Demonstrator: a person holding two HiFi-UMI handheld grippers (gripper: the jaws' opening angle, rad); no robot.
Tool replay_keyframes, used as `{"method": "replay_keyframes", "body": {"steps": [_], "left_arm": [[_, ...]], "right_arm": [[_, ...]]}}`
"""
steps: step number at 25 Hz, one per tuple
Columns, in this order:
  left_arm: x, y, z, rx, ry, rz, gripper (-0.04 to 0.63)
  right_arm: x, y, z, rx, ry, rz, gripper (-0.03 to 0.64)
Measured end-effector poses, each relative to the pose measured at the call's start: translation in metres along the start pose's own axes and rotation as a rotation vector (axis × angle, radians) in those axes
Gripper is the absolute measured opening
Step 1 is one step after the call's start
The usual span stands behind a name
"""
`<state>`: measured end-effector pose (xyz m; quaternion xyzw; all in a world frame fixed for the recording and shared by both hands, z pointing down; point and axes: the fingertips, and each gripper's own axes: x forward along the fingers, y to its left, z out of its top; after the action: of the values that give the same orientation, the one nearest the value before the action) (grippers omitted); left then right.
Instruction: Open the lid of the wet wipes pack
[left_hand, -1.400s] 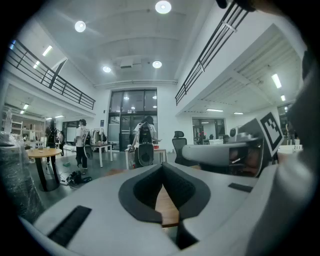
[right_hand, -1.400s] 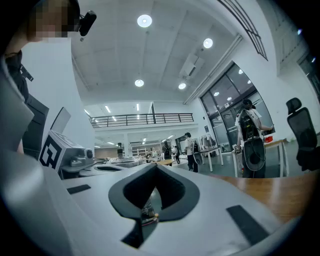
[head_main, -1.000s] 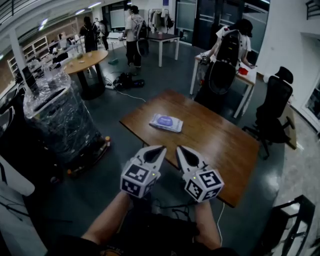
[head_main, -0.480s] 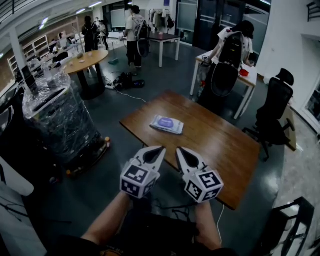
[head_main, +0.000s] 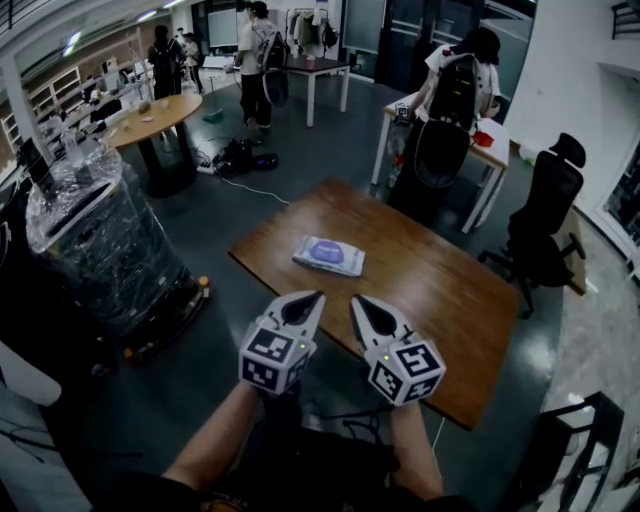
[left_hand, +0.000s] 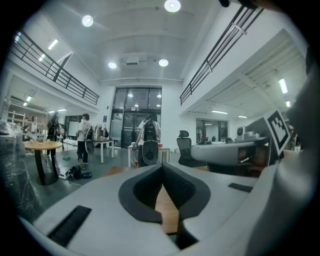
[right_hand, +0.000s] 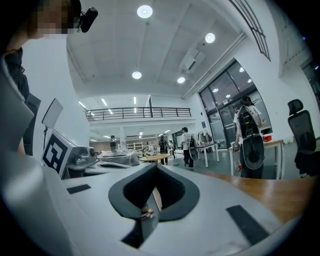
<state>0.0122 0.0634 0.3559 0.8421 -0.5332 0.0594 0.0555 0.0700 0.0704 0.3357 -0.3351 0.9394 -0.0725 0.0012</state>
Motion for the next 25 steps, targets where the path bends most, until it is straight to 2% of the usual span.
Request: {"method": "replay_keyframes", "body": {"steps": [13,20,25], "left_arm": [[0.085,0.085,-0.049,-0.037,0.117,-0.094,0.006],[0.125,0.137,-0.077,0.030,0.196,-0.152,0.006],[0.158,0.154,-0.102,0.097,0.269,-0.236,0.006]], "right_arm": [[0.094,-0.058,-0.035,0.019,0.127,-0.092,0.011],[0.139,-0.084,-0.058,0.017,0.199,-0.179,0.011],[0.157,-0.110,-0.077,0.022,0.230,-0.257,0.011]]}}
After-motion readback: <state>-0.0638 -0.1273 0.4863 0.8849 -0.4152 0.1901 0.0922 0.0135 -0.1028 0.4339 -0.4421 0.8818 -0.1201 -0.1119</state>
